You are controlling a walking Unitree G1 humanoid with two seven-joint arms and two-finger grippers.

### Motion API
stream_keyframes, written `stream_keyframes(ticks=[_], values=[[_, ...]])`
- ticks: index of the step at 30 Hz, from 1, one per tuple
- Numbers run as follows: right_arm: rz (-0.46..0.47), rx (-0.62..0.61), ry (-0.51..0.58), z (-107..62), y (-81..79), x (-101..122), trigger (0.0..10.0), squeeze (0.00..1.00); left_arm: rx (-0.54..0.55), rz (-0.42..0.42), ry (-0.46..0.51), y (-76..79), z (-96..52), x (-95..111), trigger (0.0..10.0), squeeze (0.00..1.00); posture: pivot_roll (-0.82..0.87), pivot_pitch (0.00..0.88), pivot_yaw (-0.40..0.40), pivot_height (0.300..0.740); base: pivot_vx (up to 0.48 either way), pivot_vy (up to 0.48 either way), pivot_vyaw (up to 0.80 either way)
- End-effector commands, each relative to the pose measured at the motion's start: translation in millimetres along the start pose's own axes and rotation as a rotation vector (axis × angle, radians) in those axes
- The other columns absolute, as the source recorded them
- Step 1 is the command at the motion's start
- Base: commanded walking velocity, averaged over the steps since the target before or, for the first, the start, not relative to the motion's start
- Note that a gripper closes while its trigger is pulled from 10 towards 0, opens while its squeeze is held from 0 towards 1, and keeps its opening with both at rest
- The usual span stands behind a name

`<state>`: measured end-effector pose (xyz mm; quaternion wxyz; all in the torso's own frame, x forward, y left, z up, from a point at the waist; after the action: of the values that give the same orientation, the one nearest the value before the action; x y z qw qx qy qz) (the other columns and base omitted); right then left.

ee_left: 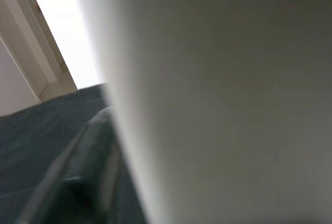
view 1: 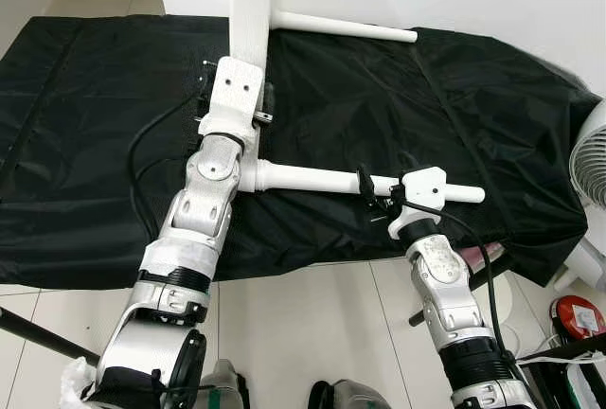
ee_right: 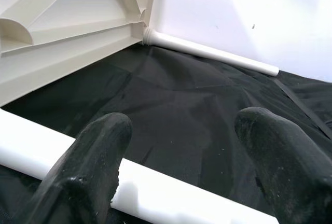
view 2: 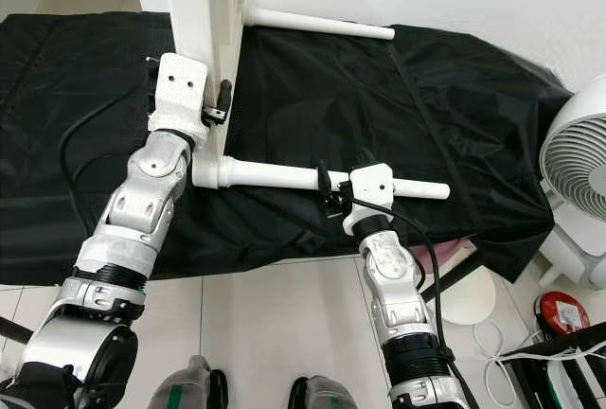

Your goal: Building children table

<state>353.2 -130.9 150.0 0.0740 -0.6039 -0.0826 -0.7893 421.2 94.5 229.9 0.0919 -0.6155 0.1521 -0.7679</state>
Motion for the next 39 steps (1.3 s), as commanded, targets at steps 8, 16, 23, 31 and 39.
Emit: stream_keyframes(ticks=[8,16,23,31,39], values=[[-0.006,-0.008,-0.019,-3.9,3.7,-6,10.0,0.00,0.084,0.033,0.016,-17.6,3.1,7,0.0,0.00,0.03,0.000,-0.052,0.740,0.000,0.000,0.00],[-0.009,-0.019,-0.017,-3.9,6.7,-6,10.0,0.00,0.138,0.031,0.007,-39.5,-8.1,6,0.0,0.00,0.03,0.000,-0.050,0.740,0.000,0.000,0.00],[-0.004,-0.020,-0.032,-4.8,8.4,-10,10.0,0.00,0.272,0.042,-0.021,-84.1,-23.3,-3,0.0,0.00,0.06,0.010,-0.070,0.740,0.000,0.000,0.00],[-0.016,0.002,-0.041,2.1,11.5,-11,10.0,0.00,0.446,0.090,-0.064,-134.0,-58.4,-7,0.0,0.00,0.09,0.030,-0.115,0.740,0.000,0.000,0.00],[-0.031,0.025,-0.046,8.8,14.9,-10,10.0,0.00,0.586,0.115,-0.062,-166.5,-93.5,3,0.0,0.00,0.12,0.049,-0.152,0.740,0.000,0.000,0.00]])
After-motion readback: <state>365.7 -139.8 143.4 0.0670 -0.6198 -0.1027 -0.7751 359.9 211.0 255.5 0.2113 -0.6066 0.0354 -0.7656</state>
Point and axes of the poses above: a point about 5 cm out from each wrist's last joint towards the gripper, its own z axis pointing out of the wrist towards the gripper, its own x axis along the axis of the wrist's last joint, y = z × x, the point moved 6 cm from there along z, pointing out of the wrist towards the gripper, and after that the axes turned 7 degrees about z, right-handed, at the moved point
